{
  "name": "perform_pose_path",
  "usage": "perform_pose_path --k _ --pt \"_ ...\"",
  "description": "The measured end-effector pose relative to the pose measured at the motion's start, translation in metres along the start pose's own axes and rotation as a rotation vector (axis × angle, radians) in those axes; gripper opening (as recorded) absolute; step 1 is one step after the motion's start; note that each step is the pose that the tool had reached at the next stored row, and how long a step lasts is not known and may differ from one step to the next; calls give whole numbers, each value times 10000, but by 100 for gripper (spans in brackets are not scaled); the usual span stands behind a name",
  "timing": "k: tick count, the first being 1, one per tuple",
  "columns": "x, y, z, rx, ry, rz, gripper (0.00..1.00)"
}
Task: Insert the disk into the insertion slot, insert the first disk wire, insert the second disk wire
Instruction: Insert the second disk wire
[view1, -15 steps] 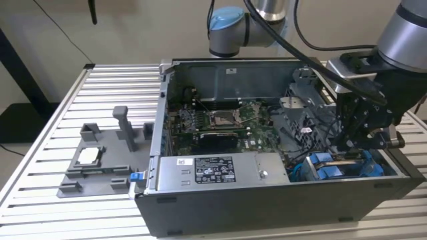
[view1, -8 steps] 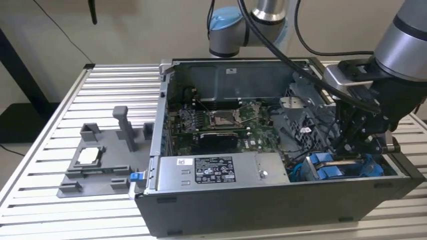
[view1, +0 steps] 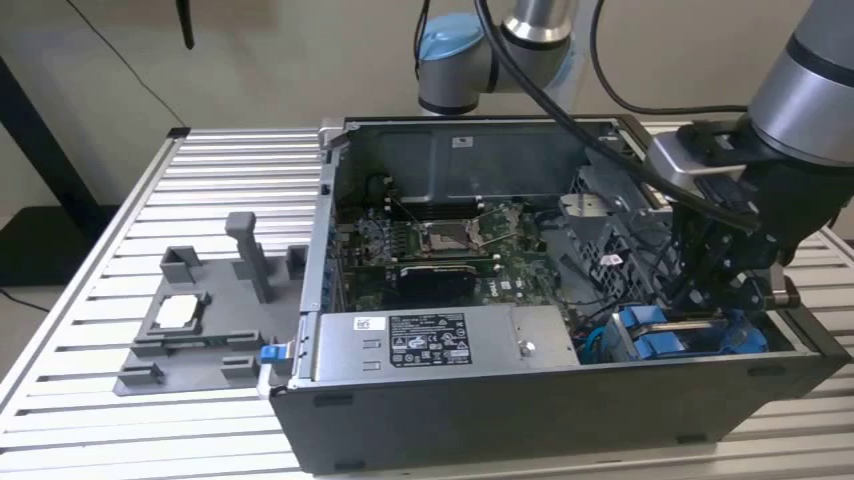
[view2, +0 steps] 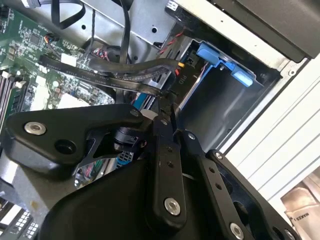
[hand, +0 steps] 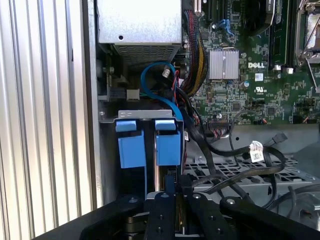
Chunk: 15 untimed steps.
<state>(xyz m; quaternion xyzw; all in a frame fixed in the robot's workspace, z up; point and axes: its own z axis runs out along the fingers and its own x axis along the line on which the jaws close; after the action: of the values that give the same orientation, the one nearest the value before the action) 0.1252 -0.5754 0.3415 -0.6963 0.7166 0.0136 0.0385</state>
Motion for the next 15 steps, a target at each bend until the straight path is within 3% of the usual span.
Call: perform_pose_path --k 9,11,12,15 --pt "3 1 39 4 2 43 16" --pt "3 0 40 3 1 43 17" --pt "4 1 39 1 0 44 24" --pt "3 1 13 -17 2 47 24"
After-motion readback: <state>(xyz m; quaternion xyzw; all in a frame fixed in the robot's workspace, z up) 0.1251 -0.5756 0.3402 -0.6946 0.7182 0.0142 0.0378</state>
